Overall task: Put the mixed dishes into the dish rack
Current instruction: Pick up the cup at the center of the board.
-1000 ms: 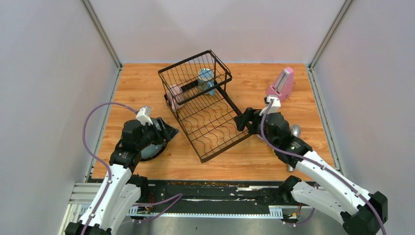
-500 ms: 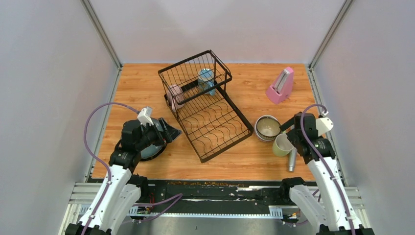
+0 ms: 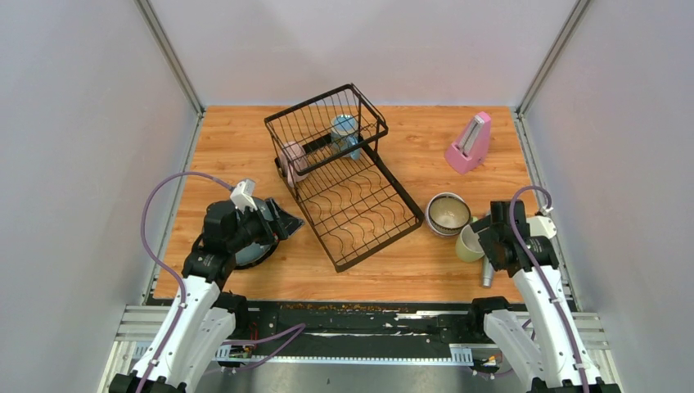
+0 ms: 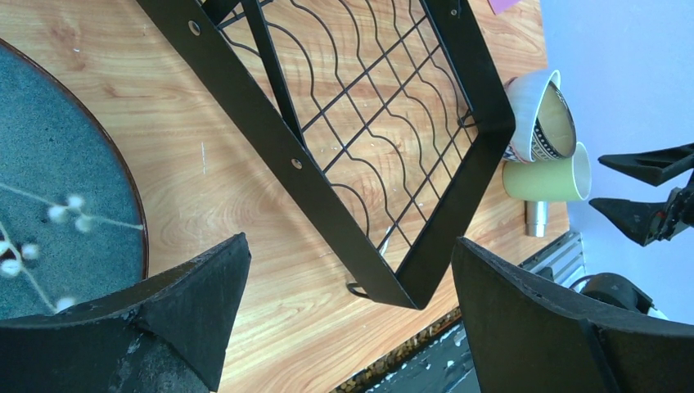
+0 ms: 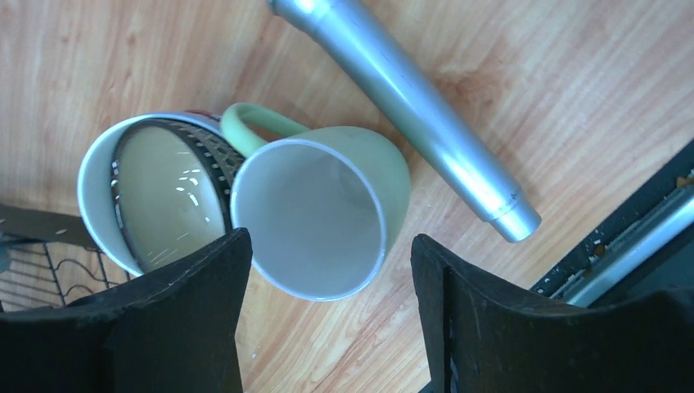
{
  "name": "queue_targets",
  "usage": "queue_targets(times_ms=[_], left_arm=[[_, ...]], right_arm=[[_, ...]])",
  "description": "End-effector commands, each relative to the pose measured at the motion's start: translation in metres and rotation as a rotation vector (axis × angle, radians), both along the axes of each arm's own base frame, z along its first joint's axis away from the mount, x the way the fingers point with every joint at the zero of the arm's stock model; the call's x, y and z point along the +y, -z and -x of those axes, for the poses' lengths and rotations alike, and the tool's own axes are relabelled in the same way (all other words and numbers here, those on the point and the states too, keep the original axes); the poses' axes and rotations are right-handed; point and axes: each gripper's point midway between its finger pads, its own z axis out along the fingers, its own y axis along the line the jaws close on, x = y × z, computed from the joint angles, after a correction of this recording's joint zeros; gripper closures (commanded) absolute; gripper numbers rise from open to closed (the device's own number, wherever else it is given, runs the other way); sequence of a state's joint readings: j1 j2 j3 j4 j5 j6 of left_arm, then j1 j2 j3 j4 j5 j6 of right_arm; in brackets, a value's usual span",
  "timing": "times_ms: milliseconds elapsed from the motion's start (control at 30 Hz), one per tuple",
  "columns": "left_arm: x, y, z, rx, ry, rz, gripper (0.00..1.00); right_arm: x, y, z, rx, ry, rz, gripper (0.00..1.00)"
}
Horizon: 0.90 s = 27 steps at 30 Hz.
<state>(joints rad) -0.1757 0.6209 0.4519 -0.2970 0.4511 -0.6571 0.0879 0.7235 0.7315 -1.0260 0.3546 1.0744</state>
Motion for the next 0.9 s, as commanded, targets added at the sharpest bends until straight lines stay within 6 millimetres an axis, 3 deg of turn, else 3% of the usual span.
queue_targets(times_ms=[0, 200, 467, 600, 833, 867], left_arm=[[-0.003, -0.018, -0.005, -0.05, 0.008, 0.017, 0.0], [-0.003, -0.011, -0.005, -0.027, 0.009, 0.015, 0.0], [-0.004, -0.006, -0.006, -0.02, 0.012, 0.017, 0.01], [-0.003, -0.004, -0.005, -0.018, 0.0, 0.023, 0.01], [-0.003, -0.009, -0.003, -0.027, 0.008, 0.019, 0.01], [-0.003, -0.01, -0.003, -0.027, 0.008, 0.02, 0.01]], right_arm=[[-0.008, 0.012, 0.016, 0.048, 0.127, -0.018, 0.28], [-0.003, 0.023, 0.019, 0.038, 0.147, -0.062, 0.35], [0.007, 0.058, 0.019, 0.082, 0.145, -0.118, 0.47], [0.003, 0.059, 0.018, 0.059, 0.156, -0.103, 0.66], [0.001, 0.038, 0.012, -0.032, 0.119, -0.087, 0.99], [0.002, 0.035, 0.012, -0.049, 0.115, -0.09, 1.0]])
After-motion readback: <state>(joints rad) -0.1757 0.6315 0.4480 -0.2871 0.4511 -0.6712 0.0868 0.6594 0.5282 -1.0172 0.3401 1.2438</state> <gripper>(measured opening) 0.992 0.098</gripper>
